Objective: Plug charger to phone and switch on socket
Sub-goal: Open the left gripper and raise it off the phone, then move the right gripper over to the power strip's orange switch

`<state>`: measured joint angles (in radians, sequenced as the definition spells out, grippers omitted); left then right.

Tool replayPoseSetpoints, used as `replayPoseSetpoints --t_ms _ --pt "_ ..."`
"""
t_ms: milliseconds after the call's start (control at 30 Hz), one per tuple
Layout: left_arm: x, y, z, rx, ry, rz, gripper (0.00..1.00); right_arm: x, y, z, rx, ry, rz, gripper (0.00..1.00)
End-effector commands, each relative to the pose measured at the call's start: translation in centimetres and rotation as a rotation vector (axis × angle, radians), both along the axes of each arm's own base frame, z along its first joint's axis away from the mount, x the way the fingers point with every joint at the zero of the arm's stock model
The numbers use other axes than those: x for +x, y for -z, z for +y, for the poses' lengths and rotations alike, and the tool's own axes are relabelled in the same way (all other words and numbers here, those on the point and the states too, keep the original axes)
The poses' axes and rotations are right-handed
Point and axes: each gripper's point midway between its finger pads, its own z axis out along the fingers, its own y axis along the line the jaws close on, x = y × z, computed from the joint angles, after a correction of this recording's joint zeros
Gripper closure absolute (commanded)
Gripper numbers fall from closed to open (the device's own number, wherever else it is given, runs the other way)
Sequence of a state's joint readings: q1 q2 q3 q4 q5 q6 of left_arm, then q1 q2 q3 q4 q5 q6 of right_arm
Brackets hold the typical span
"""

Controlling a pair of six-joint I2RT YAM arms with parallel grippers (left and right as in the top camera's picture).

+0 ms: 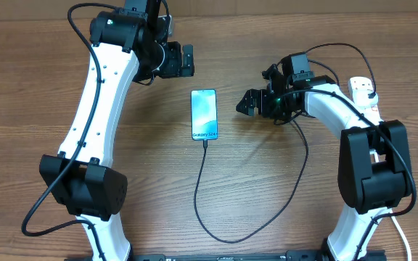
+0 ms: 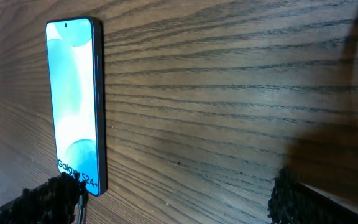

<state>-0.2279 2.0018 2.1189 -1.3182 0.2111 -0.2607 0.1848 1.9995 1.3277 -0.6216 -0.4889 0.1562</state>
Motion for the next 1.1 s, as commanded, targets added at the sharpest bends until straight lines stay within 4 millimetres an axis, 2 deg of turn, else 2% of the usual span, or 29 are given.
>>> replayPoseSetpoints --t_ms 0,1067 --pt "-0.01 0.48 0.0 0.017 0.01 0.007 0.0 0.32 -1.45 0.12 -0.002 -0.005 -0.043 0.0" --pt "0.0 0.48 0.02 0.017 0.009 0.007 0.0 0.28 -1.62 0.39 0.015 -0.012 -0.043 0.0"
